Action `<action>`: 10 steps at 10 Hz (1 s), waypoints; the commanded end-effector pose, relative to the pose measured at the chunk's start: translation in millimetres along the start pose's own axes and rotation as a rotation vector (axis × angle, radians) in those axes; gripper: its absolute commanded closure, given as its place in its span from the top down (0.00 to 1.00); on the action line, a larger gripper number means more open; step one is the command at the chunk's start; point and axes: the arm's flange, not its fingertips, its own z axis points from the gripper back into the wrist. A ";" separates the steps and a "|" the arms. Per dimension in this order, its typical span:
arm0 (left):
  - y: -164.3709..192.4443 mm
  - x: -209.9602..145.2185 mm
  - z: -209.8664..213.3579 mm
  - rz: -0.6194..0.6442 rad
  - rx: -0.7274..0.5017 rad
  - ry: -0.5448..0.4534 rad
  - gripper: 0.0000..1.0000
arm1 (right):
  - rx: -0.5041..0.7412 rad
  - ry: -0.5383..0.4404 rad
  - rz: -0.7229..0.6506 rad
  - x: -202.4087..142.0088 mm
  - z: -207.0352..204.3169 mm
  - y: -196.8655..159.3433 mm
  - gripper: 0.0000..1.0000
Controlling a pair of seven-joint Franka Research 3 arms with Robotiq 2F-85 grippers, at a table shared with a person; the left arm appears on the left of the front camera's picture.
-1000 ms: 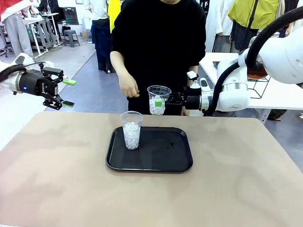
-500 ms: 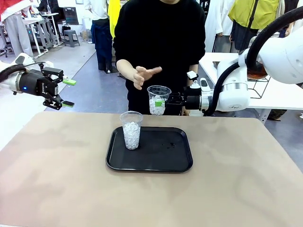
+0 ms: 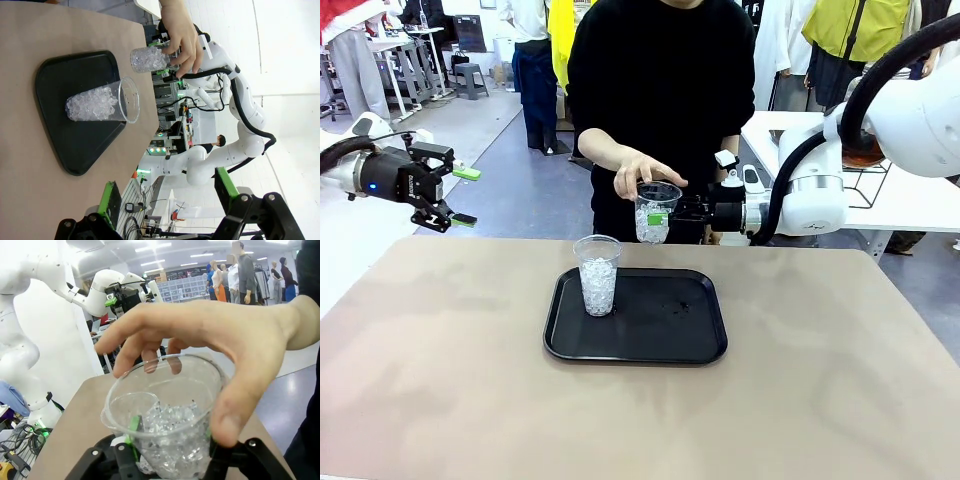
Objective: Pour the drink into the iced cup.
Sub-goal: Open the gripper to release the iced cup you were holding.
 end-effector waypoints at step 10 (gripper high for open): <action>-1.5 -1.8 -0.1 0.008 -0.004 -0.006 1.00 | 0.003 -0.003 0.004 2.7 -1.3 0.9 0.64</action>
